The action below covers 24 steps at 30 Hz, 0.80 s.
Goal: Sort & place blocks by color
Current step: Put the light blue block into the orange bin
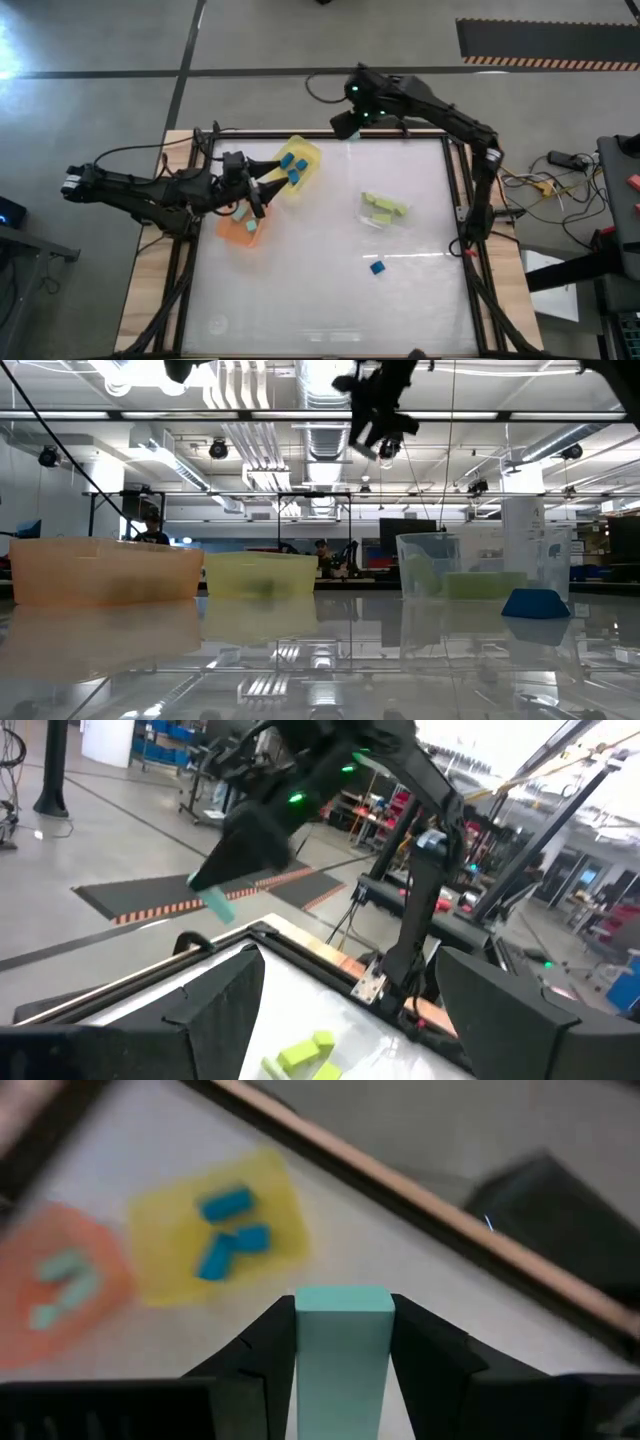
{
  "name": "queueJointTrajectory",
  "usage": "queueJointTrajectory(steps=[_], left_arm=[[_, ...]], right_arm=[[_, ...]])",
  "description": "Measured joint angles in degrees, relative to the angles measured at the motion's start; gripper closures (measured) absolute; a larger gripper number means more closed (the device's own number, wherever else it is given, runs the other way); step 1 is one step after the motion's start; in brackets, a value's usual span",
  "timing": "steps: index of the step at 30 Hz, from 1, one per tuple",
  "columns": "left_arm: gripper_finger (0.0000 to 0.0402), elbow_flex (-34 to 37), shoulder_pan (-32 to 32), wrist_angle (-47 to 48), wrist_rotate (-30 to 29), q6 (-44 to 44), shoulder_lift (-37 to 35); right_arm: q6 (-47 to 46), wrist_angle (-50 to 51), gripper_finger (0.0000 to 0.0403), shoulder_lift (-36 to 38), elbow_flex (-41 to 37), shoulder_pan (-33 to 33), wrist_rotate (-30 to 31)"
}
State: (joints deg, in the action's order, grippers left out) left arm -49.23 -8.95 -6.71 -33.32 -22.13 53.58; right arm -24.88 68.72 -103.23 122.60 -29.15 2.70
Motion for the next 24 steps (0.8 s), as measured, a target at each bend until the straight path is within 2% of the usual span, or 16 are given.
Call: queueJointTrajectory(steps=[12,24], left_arm=[[0.0123,-0.70,-0.02,-6.73,0.00,0.97,0.00],[0.0123,-2.97,0.00,-6.43,0.15,4.97,0.39]], right_arm=[[4.47,-19.32,0.0273,14.61,-10.81,10.92,-0.07],[2.54,-49.63,0.0273,22.32,-32.02,19.41,-0.10]])
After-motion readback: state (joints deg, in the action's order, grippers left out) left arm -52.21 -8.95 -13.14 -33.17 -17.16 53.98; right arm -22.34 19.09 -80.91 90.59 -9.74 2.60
